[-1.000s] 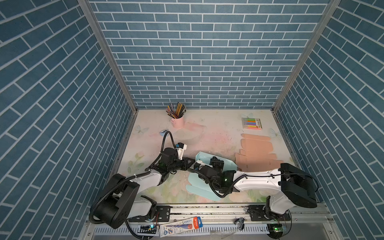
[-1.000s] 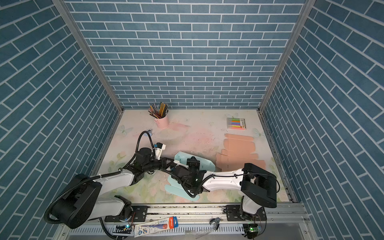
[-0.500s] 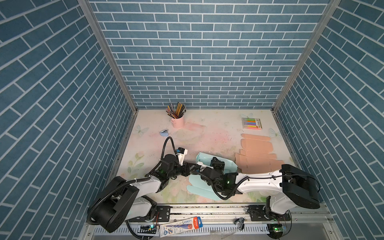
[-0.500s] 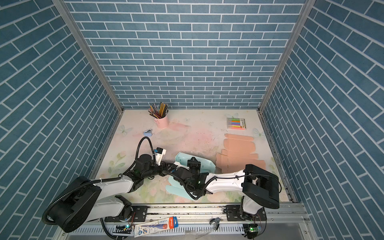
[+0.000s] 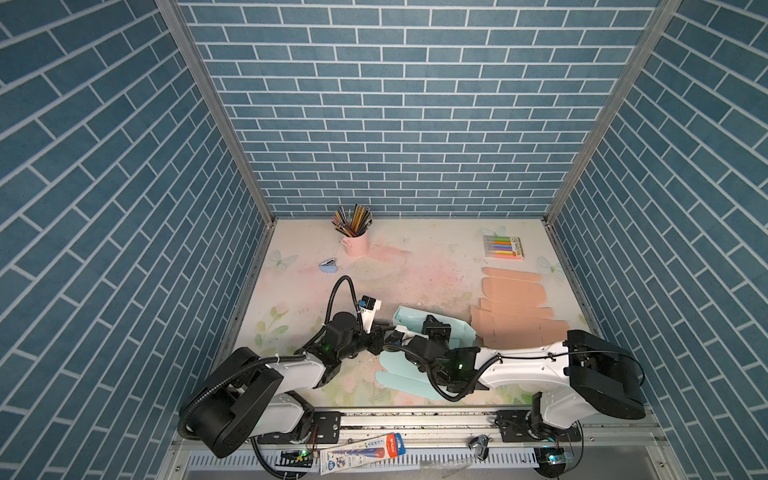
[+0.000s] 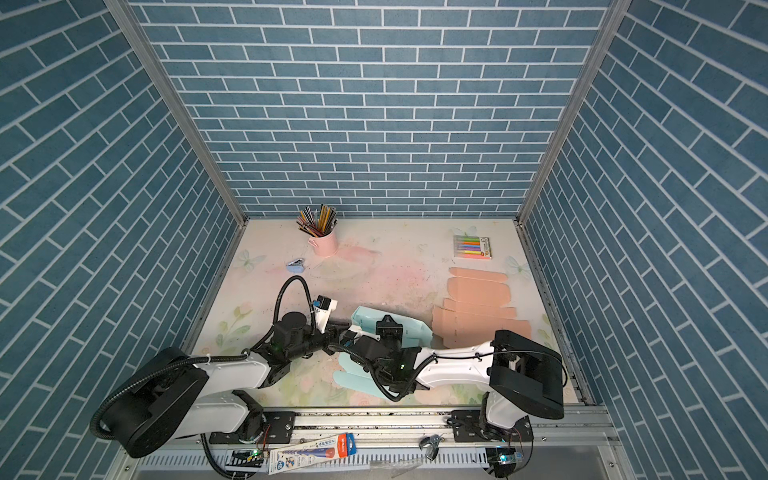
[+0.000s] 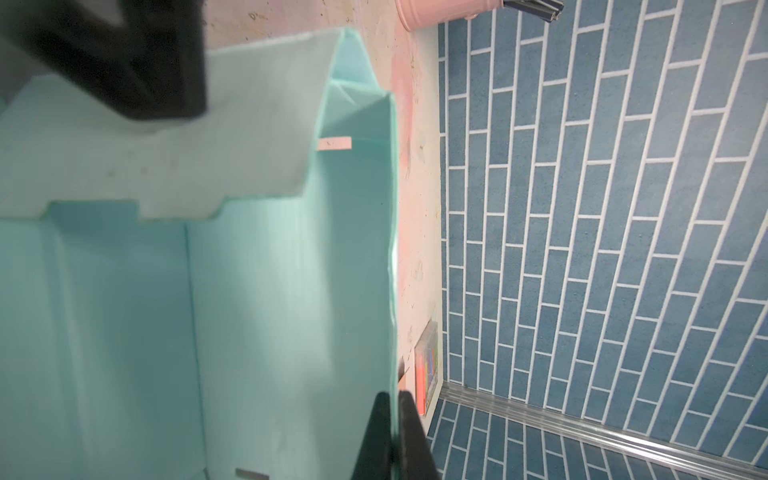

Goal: Fold the paper box
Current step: 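Press the folded walls together with both grippers to form the box corner, then hold the box wall with the left gripper while the right gripper releases and lifts away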

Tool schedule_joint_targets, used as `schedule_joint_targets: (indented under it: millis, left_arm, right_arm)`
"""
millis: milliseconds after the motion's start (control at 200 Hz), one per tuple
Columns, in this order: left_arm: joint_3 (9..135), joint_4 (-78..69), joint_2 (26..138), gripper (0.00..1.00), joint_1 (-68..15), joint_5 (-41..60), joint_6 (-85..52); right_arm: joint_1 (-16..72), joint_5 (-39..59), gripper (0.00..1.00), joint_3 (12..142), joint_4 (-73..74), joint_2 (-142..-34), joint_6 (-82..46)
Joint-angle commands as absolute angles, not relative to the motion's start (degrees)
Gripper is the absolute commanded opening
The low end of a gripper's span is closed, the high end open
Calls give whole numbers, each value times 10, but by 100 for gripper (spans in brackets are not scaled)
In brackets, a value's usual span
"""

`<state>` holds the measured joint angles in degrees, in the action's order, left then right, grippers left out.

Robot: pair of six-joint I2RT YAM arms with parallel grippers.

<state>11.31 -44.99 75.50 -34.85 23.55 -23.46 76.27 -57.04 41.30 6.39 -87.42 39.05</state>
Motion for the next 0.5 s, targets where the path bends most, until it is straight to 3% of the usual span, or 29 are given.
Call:
schedule_joint_targets:
  millis: [0,495]
  left_arm:
    - [108,-489,764,44,-362,204,-204]
    - [108,-540,787,44,-382,165,-176]
  right_arm:
    - [769,-555,0,410,71,-860,408]
    - [772,-543,0,431,40,-865,386]
